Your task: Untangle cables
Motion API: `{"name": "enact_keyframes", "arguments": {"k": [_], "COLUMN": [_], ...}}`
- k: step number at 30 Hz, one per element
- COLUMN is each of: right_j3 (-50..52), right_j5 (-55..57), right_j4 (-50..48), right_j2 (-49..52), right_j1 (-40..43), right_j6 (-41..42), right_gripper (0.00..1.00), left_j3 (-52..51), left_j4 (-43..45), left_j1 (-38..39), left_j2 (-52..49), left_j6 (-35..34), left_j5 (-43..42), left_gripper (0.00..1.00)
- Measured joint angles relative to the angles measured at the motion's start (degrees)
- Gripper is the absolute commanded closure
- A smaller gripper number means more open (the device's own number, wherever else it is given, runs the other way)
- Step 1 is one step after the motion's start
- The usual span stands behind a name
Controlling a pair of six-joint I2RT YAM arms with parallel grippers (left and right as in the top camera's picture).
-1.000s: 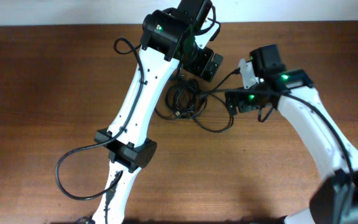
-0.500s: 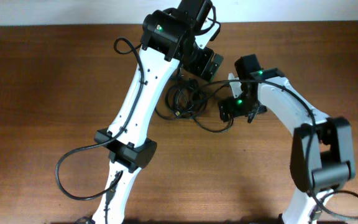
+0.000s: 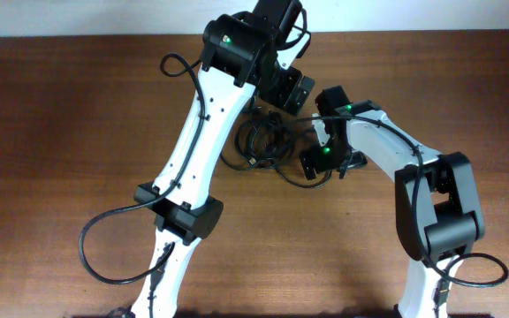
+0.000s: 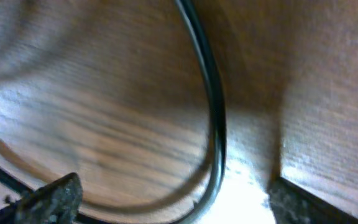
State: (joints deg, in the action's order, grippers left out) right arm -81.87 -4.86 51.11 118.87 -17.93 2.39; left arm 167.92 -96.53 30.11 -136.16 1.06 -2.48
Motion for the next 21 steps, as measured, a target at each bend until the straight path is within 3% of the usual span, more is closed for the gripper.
{"name": "enact_keyframes", "arguments": {"k": [1, 16, 21], "right_j3": [-0.52, -1.62, -4.22], "right_j5": [0.59, -2.23, -1.44], "right_j4": [-0.37, -1.38, 5.64], "right_j2": [0.48, 1.57, 1.18], "right_j1": [-0.46, -0.46, 1.79], "right_j6": [0.15, 0.42, 0.09], "right_gripper": [0.96, 0.96, 0.96], "left_j3": [0.00, 0.00, 0.00], "left_j4": [-0.02, -0.11, -0.11], "left_j1": [0.00, 0.00, 0.00], "left_j2": [0.00, 0.00, 0.00], "left_j6": [0.00, 0.00, 0.00], "left_j5": [0.00, 1.03, 1.03], "left_gripper": [0.01, 0.01, 0.01]}}
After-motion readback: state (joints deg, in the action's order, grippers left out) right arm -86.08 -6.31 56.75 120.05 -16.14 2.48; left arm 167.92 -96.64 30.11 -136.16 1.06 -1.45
